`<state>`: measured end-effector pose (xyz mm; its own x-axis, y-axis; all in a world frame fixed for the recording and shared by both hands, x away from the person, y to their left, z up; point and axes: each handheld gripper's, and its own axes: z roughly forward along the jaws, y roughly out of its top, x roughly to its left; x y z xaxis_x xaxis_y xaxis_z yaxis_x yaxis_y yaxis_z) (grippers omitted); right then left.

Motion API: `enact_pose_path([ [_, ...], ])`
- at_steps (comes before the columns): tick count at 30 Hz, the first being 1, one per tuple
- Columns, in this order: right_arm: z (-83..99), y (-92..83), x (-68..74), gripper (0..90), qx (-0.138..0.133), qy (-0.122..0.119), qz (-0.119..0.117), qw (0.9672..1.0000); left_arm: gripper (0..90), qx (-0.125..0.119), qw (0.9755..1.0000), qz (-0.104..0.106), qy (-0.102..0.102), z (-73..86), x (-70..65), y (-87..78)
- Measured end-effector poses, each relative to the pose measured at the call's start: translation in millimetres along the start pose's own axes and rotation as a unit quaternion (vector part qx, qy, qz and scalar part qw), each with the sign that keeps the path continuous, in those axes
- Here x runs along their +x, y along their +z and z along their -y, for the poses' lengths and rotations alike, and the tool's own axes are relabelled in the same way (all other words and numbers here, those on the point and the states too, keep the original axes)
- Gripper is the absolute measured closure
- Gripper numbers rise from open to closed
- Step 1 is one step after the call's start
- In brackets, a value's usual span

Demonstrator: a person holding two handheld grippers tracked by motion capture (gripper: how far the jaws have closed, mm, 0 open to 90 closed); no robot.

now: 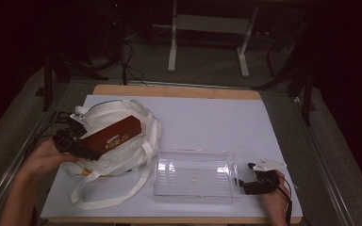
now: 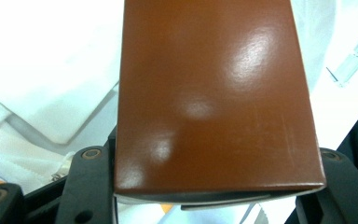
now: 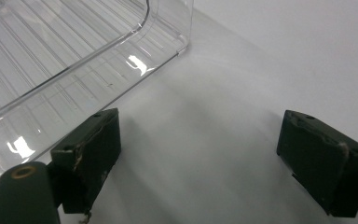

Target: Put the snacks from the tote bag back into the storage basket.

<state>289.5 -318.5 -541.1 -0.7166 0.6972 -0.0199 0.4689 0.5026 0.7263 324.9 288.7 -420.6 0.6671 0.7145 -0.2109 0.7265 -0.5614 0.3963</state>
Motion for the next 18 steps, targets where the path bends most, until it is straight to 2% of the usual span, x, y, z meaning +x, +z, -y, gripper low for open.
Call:
enact_pose_path([
  [9, 0.0, -0.1, -0.1, 13.5, 0.001, 0.0, 0.0, 1.0, 44.0, -0.009, 0.9999, 0.0, 0.006, -1.8, -1.8, -4.2],
  [14, 0.0, 0.0, 0.0, 13.5, 0.0, 0.0, 0.0, 1.0, 44.0, -0.02, 0.9998, 0.008, 0.007, 0.6, -2.1, -8.7],
  [16, 0.0, 0.0, -0.1, 13.5, 0.0, 0.0, 0.0, 1.0, 44.0, -0.025, 0.9996, -0.001, 0.015, 1.3, -4.8, -11.4],
  [18, 0.0, -0.1, 0.0, 13.5, 0.0, 0.0, 0.0, 1.0, 44.0, -0.03, 0.9993, 0.005, 0.023, 1.7, -6.9, -14.4],
])
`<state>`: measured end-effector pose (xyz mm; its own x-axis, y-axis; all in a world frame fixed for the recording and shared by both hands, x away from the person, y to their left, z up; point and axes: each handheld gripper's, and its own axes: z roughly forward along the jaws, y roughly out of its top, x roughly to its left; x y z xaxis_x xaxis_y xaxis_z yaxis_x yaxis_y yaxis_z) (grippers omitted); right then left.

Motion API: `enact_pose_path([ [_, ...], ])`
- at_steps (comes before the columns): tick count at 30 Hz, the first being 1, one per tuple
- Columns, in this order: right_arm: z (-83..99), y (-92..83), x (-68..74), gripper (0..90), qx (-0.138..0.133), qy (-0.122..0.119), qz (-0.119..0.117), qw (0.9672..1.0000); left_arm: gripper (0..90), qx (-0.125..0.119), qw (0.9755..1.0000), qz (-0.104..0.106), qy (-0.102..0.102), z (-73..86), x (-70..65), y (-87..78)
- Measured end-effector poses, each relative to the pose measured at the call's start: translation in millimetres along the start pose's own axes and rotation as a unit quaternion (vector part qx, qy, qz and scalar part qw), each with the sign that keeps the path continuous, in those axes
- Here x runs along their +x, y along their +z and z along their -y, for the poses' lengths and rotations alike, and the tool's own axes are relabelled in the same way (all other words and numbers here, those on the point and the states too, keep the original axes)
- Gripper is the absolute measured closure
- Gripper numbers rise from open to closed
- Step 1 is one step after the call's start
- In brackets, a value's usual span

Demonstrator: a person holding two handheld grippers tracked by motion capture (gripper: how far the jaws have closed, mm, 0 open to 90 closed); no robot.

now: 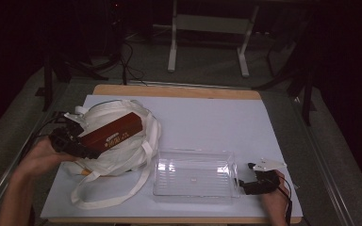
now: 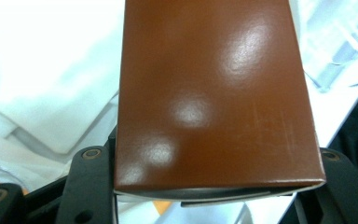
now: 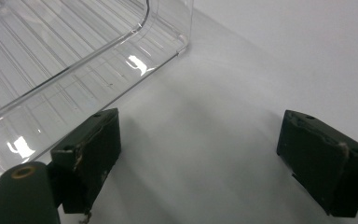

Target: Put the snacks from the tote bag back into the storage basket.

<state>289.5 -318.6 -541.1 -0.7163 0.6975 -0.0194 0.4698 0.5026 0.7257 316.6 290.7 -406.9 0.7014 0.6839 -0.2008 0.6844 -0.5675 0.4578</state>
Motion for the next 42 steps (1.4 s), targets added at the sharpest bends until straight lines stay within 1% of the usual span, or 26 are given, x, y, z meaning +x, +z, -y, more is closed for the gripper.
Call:
enact_pose_path([
  [2, 0.0, 0.1, -0.1, 13.5, 0.0, -0.001, 0.0, 1.0, 44.0, -0.001, 1.0, 0.0, 0.005, -0.7, -1.9, -2.7],
  [3, 0.0, 0.1, -0.1, 13.5, -0.001, -0.001, 0.0, 1.0, 44.0, -0.002, 1.0, 0.0, 0.004, -1.1, -2.8, -3.6],
  [5, 0.0, 0.0, 0.0, 13.5, 0.0, 0.0, 0.0, 1.0, 44.0, -0.002, 0.9999, 0.003, 0.011, -2.0, -3.9, -5.4],
  [9, 0.0, 0.0, 0.0, 13.5, 0.0, 0.0, 0.0, 1.0, 44.0, -0.011, 0.9994, 0.007, 0.033, -3.6, -9.7, -6.3],
  [11, 0.0, 0.0, 0.0, 13.5, 0.0, 0.0, 0.0, 1.0, 44.0, -0.014, 0.9986, 0.01, 0.05, -4.9, -14.8, -6.2],
  [13, 0.0, 0.0, 0.1, 13.5, 0.0, 0.001, 0.0, 1.0, 44.0, -0.015, 0.9978, 0.013, 0.063, -7.1, -19.3, -6.0],
  [14, 0.0, 0.0, 0.1, 13.5, 0.0, 0.001, 0.0, 1.0, 43.9, -0.014, 0.9974, 0.016, 0.069, -8.5, -21.1, -5.8],
  [15, 0.0, 0.0, 0.1, 13.5, 0.0, 0.001, 0.0, 1.0, 44.0, -0.014, 0.9974, 0.016, 0.069, -8.5, -21.1, -5.8],
  [16, 0.0, 0.0, 0.1, 13.5, 0.0, 0.001, 0.0, 1.0, 44.0, -0.013, 0.9967, 0.023, 0.077, -11.1, -24.3, -4.8],
  [21, 0.0, 0.1, 0.1, 13.5, -0.001, 0.001, 0.0, 1.0, 43.9, -0.008, 0.9941, 0.032, 0.103, -16.2, -31.6, -1.2],
  [26, 0.0, 0.1, 0.0, 13.5, -0.001, 0.0, 0.0, 1.0, 43.9, -0.007, 0.993, 0.041, 0.11, -21.4, -36.2, 3.5],
  [30, 0.0, 0.0, 0.0, 13.5, 0.0, 0.0, 0.0, 1.0, 43.9, -0.001, 0.9904, 0.052, 0.128, -27.2, -41.6, 5.6],
  [31, 0.0, 0.0, 0.0, 13.6, 0.0, 0.001, 0.0, 1.0, 43.9, -0.001, 0.9902, 0.054, 0.129, -29.0, -43.4, 6.1],
  [36, 0.0, 0.1, -0.2, 13.5, -0.001, -0.001, 0.0, 1.0, 43.9, 0.004, 0.9846, 0.067, 0.162, -37.3, -52.8, 8.3],
  [38, -0.1, 0.1, -0.2, 13.5, -0.001, -0.001, 0.0, 1.0, 43.9, 0.004, 0.9836, 0.07, 0.167, -39.7, -56.2, 10.8],
  [39, -0.1, 0.1, -0.2, 13.5, -0.001, -0.001, 0.0, 1.0, 43.9, 0.006, 0.9826, 0.071, 0.171, -41.2, -57.3, 11.8],
  [42, -0.1, 0.1, -0.2, 13.5, -0.001, -0.001, 0.0, 1.0, 43.9, 0.009, 0.9815, 0.078, 0.175, -44.7, -61.2, 15.1],
])
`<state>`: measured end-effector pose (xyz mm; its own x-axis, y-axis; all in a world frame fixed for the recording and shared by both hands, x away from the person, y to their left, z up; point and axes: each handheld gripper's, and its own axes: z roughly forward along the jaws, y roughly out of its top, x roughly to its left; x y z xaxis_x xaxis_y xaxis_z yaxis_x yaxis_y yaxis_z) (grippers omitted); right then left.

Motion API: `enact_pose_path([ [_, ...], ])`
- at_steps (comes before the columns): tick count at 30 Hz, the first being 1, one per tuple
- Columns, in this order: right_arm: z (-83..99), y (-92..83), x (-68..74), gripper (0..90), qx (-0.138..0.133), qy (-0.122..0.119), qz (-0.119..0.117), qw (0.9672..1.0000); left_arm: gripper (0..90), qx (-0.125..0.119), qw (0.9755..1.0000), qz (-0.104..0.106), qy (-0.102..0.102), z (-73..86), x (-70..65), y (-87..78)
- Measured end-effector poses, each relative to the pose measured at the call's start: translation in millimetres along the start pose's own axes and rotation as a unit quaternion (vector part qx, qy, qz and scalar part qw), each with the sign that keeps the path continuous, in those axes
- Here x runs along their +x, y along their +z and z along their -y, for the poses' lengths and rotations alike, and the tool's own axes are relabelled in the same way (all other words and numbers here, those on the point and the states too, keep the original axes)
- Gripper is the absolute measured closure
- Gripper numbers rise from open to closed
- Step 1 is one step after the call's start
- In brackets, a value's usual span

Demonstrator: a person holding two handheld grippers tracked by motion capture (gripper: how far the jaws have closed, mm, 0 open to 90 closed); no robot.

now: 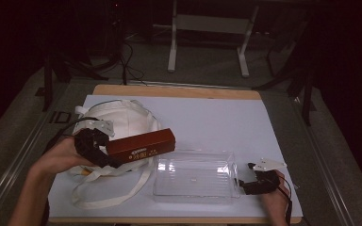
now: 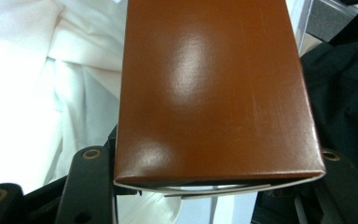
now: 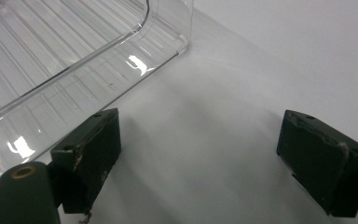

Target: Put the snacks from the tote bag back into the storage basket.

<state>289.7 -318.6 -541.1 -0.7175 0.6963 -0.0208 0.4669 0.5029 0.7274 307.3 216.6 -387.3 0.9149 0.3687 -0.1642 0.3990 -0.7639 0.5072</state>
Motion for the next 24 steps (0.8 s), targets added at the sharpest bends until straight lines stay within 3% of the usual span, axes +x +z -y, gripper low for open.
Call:
enact_pose_path([
  [24, 0.0, 0.0, 0.1, 13.5, 0.0, 0.002, 0.0, 1.0, 43.8, 0.027, 0.9968, 0.024, 0.071, -29.9, -23.7, 29.2],
])
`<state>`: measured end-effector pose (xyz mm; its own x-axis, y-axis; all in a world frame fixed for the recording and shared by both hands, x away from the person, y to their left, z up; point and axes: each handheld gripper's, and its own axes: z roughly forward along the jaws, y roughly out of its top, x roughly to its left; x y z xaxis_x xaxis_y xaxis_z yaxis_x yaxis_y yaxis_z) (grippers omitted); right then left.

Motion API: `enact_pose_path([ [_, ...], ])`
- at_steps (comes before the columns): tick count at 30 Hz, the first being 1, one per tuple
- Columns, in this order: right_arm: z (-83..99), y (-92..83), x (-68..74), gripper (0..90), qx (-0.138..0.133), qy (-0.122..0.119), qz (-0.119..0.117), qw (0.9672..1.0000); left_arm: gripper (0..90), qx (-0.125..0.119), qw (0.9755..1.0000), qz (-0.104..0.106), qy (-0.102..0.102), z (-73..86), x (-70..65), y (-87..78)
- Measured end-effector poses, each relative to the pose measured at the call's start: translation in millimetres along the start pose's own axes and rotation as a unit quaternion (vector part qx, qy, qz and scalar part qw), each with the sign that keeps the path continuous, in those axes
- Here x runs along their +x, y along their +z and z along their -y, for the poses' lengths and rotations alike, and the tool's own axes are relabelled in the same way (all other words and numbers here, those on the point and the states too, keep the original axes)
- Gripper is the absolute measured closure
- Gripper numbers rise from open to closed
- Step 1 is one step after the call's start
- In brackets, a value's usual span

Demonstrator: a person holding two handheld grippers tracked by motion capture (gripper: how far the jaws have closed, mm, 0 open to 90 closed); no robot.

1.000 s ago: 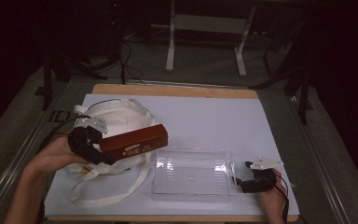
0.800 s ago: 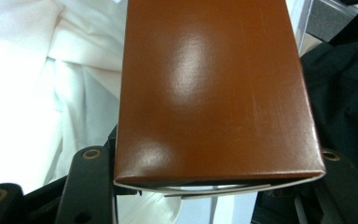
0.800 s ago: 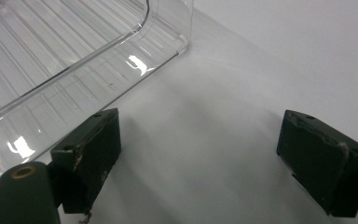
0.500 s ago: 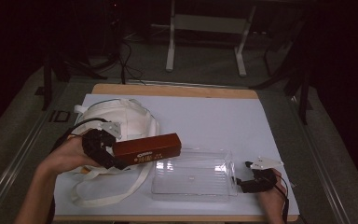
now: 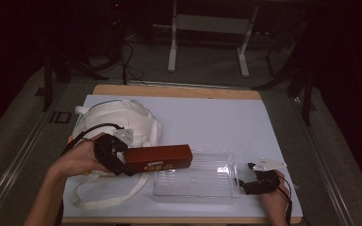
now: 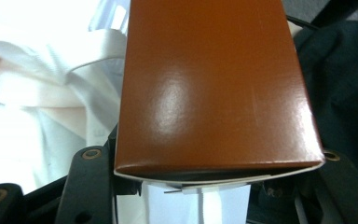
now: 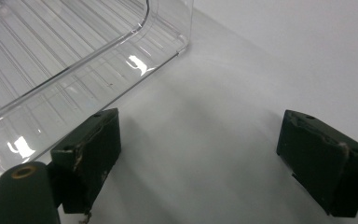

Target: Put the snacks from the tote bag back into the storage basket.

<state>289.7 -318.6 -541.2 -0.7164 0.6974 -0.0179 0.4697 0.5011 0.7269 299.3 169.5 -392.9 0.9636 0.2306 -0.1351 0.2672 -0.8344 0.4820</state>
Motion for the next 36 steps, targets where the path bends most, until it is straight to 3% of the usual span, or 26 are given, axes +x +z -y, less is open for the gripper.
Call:
enact_pose_path([
  [5, 0.0, 0.0, 0.0, 13.5, 0.0, 0.0, 0.0, 1.0, 43.9, -0.008, 0.9998, 0.012, 0.012, -5.3, -3.6, 5.5],
  [17, -0.1, 0.0, 0.0, 13.5, 0.0, 0.001, 0.0, 1.0, 43.8, 0.013, 0.9986, 0.038, 0.034, -12.5, -7.2, 20.9],
  [36, 0.0, 0.0, 0.0, 13.5, 0.0, 0.0, 0.0, 1.0, 43.8, 0.034, 0.9962, 0.05, 0.062, -22.6, -15.6, 33.9],
])
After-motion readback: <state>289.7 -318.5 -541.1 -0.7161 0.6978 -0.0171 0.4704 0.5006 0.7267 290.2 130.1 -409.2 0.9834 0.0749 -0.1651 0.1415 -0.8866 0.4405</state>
